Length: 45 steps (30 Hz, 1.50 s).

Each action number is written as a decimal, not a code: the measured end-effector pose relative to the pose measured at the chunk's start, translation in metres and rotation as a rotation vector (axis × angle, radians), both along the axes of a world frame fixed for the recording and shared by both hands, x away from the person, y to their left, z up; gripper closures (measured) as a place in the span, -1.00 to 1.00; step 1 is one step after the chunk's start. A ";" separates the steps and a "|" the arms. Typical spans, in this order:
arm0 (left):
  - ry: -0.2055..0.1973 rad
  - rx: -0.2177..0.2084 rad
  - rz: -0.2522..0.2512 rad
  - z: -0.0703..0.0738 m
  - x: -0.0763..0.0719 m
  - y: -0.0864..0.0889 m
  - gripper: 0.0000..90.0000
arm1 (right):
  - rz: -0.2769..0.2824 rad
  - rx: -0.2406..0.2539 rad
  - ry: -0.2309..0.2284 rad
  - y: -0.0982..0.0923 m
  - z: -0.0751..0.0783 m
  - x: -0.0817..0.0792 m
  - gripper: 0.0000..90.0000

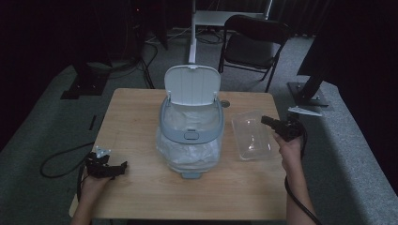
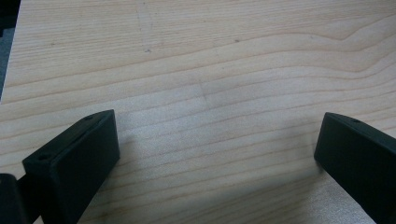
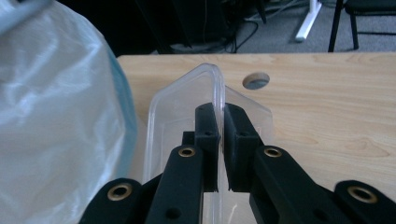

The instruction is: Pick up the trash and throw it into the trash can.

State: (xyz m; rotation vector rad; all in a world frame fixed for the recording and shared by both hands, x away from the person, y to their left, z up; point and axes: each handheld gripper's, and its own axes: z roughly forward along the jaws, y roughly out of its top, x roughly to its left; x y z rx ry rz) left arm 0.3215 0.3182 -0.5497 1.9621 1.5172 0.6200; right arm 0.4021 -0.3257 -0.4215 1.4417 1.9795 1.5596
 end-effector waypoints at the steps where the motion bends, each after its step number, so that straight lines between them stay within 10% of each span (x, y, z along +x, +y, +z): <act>1: 0.000 0.000 0.000 0.000 0.000 0.000 -0.98 | 0.001 0.001 -0.008 0.000 0.002 -0.003 0.89; 45: 0.001 0.000 -0.001 0.000 0.000 0.000 -0.98 | 0.092 0.063 -0.365 0.025 0.149 -0.054 0.90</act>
